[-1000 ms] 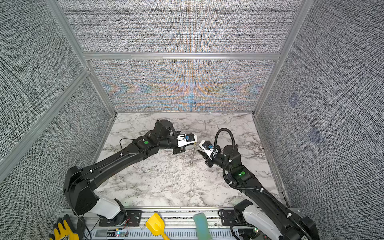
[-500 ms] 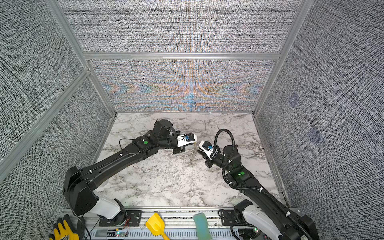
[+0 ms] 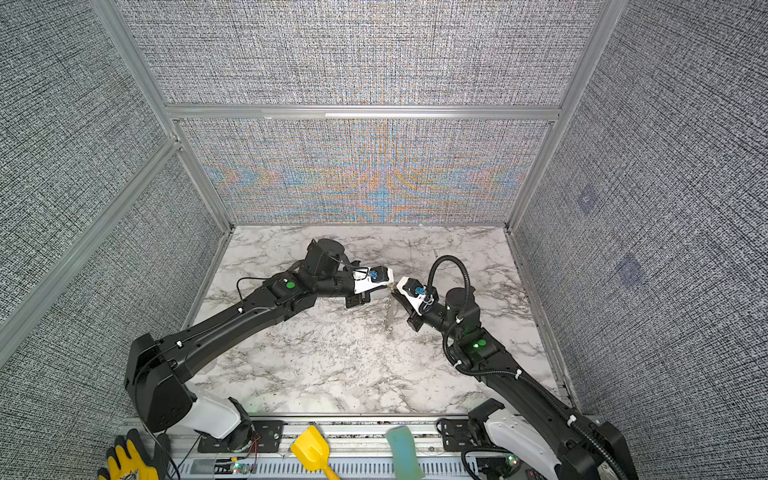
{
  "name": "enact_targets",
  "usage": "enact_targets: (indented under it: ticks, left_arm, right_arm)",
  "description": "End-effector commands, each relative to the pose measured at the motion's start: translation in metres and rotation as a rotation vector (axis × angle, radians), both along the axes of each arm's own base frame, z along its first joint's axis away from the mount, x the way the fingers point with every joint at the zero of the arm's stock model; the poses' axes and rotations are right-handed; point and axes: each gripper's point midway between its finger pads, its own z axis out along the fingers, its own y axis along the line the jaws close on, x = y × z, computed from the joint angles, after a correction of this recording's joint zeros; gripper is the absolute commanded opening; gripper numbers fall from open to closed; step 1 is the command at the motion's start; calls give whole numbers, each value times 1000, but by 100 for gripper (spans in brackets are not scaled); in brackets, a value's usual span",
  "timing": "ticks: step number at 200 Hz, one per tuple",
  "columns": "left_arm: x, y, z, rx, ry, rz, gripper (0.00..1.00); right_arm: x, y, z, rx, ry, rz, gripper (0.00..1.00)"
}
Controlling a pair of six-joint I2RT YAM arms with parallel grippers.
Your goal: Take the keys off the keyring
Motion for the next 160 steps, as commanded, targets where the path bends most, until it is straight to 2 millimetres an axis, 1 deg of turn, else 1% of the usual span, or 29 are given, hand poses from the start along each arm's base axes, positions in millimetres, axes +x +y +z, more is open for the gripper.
enact_targets:
  ticks: [1,12,37,73,109,126,160]
  left_arm:
    - [-2,-4,10,-39,-8,-14,0]
    - [-2,-3,11,-39,-9,-14,0]
    - [-3,-3,10,-31,-9,-14,0]
    - [2,1,11,-10,-49,2,0]
    - [4,5,16,24,-159,-24,0]
    - [3,5,18,41,-212,-55,0]
    - [-2,6,13,99,-320,-121,0]
  right_arm:
    - [-1,4,15,38,-31,18,4]
    - [-1,4,14,35,-28,20,0]
    - [-4,3,17,40,-43,23,0]
    - [-10,6,10,12,-7,58,0]
    - [-14,12,2,-3,51,106,0]
    - [-15,15,4,18,63,127,0]
    - [-18,22,3,42,104,182,0]
